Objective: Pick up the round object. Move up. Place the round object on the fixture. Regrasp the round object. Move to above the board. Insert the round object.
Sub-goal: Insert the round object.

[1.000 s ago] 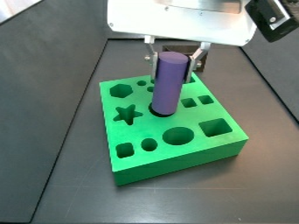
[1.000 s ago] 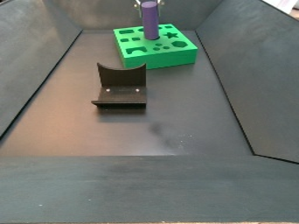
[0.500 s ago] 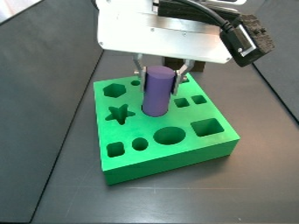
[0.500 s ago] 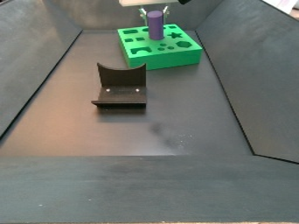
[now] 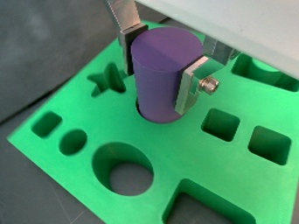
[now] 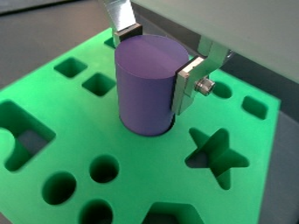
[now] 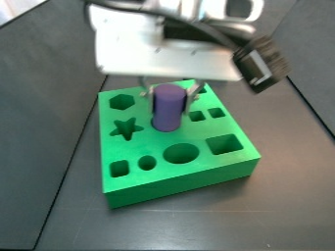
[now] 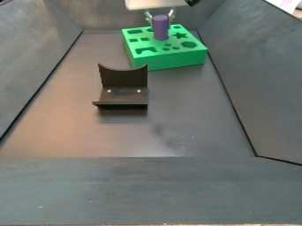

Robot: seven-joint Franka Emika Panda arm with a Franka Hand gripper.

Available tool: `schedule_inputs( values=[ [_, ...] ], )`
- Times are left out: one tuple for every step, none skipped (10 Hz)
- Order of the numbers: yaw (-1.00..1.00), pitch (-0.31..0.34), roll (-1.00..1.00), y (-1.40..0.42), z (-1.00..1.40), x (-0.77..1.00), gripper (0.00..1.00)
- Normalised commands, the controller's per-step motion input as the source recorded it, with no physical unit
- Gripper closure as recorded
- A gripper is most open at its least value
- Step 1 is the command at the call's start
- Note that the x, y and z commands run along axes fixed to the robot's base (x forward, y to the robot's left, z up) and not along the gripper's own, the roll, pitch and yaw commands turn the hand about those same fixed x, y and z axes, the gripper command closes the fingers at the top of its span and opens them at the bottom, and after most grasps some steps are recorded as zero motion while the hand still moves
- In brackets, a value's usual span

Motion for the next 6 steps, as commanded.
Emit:
schedule_inputs(
  values=[
    [0.29,-0.371,0.15,-0.07,-0.49,-0.38,1.0],
    [0.29,-0.367,0.15,-0.08,-0.49,-0.38,1.0],
    [0.23,-0.377,0.15,-0.13,-0.48,-0.35,1.0],
    [0.0,-0.309,0.0,0.0,-0.21,-0.25,1.0],
    [0.0,0.004,0.0,0.0,0.0,0.0,1.0],
    [0.0,0.0,0.0,0.0,0.0,0.0,1.0]
  ],
)
